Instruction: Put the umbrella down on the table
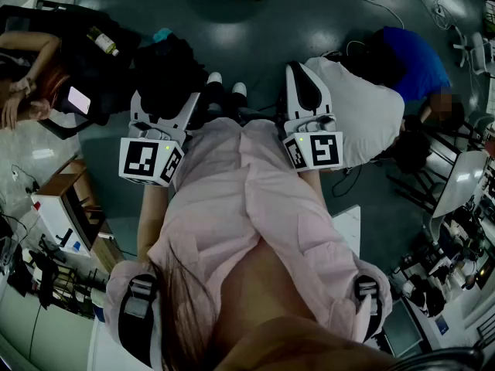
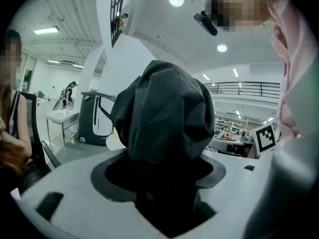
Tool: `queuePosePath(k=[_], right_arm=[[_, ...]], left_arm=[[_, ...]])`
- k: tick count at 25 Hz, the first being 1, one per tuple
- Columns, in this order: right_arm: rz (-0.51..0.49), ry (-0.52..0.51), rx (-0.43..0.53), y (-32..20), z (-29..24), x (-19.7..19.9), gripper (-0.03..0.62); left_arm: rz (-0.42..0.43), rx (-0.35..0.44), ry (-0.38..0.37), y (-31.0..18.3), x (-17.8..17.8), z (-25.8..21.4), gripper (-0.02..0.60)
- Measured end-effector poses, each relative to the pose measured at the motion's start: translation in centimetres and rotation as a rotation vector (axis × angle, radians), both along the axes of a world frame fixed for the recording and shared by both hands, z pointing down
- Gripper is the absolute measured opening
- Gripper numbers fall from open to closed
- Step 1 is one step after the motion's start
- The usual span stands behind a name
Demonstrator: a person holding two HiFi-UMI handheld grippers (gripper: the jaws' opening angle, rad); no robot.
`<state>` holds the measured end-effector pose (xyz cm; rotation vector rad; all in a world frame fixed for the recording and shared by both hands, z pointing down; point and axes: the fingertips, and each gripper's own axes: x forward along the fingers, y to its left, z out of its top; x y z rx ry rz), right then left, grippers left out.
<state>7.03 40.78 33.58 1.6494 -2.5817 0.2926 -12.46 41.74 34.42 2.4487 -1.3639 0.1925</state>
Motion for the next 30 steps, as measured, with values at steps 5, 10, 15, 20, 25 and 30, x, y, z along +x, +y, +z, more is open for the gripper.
queuePosePath(k=[5, 10, 15, 20, 25, 30], right_arm=[[-0.004, -0.002, -0.003, 0.0, -0.2, 0.5, 0.041], [-0.011, -0.003, -0.008, 0.1, -0.3, 1.2, 0.041], [-0.020, -0.007, -0.012, 0.2, 0.1, 2.1, 0.041], [-0.047, -0.048, -0.001, 0.5, 0.1, 3.3, 0.043], [-0.049, -0.039, -0.006, 0.4, 0.7, 4.7, 0.043], [-0.035, -0.029, -0.019, 0.2, 0.9, 5.4, 0.043]], left_arm=[[-0.002, -0.004, -0.002, 0.1, 0.6, -0.3, 0.319], [-0.007, -0.006, -0.003, 0.2, 1.2, -0.6, 0.319], [-0.015, -0.004, -0.006, 0.4, 2.1, -0.5, 0.319], [-0.036, -0.002, -0.002, 0.5, 3.1, -0.5, 0.319], [-0.056, -0.002, 0.015, 0.9, 4.1, 0.0, 0.319], [-0.037, 0.004, 0.015, 0.4, 5.0, -0.5, 0.319]])
